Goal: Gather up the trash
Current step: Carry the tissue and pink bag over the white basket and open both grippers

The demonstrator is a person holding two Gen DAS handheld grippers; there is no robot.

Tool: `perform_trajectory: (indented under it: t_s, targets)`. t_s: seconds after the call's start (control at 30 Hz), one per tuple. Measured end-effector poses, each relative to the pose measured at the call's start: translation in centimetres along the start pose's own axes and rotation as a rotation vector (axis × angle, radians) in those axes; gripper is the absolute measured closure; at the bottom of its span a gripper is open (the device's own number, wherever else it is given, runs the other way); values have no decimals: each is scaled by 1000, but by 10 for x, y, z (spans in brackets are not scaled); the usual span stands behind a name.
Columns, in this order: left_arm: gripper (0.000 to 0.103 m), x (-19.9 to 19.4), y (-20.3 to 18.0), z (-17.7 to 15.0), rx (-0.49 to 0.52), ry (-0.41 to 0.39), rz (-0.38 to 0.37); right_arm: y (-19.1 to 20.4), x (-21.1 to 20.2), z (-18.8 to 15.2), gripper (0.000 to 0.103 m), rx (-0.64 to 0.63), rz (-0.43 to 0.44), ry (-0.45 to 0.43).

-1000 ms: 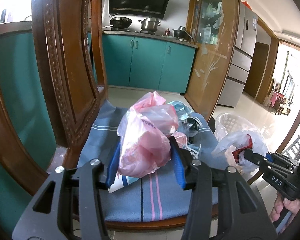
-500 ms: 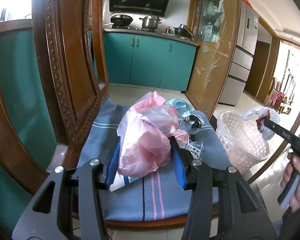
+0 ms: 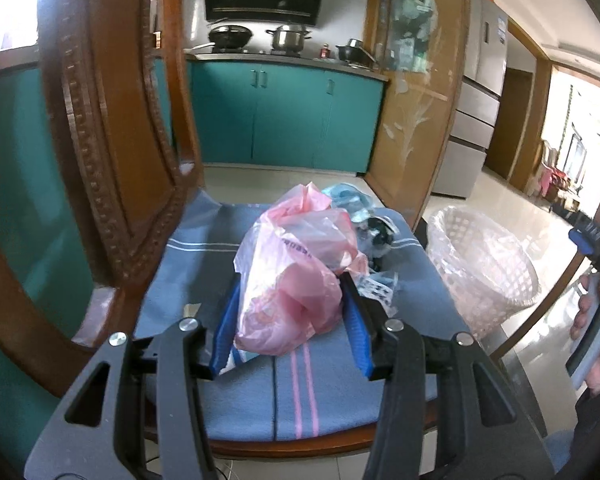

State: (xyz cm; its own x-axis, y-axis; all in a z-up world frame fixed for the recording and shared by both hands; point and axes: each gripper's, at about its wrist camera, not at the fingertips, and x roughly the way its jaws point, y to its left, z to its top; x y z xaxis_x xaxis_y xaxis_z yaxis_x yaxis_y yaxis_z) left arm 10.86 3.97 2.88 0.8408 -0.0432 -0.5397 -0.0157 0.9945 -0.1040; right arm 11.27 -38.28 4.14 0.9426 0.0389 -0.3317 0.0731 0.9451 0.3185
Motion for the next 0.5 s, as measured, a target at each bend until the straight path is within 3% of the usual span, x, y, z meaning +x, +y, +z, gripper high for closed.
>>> perform_trajectory:
  t_s: [0.17, 0.3, 0.4, 0.5]
  targets:
    - [55, 17, -46, 8, 37, 47, -128, 1, -20, -1, 6, 10, -22, -76]
    - [55, 37, -118, 31, 145, 46, -255, -14, -17, 3, 6, 59, -69, -91]
    - [55, 62, -167, 49, 165, 62, -341, -24, -11, 5, 6, 86, -93, -84]
    - [55, 87, -215, 60, 211, 73, -387, -34, -9, 8, 6, 95, -116, -91]
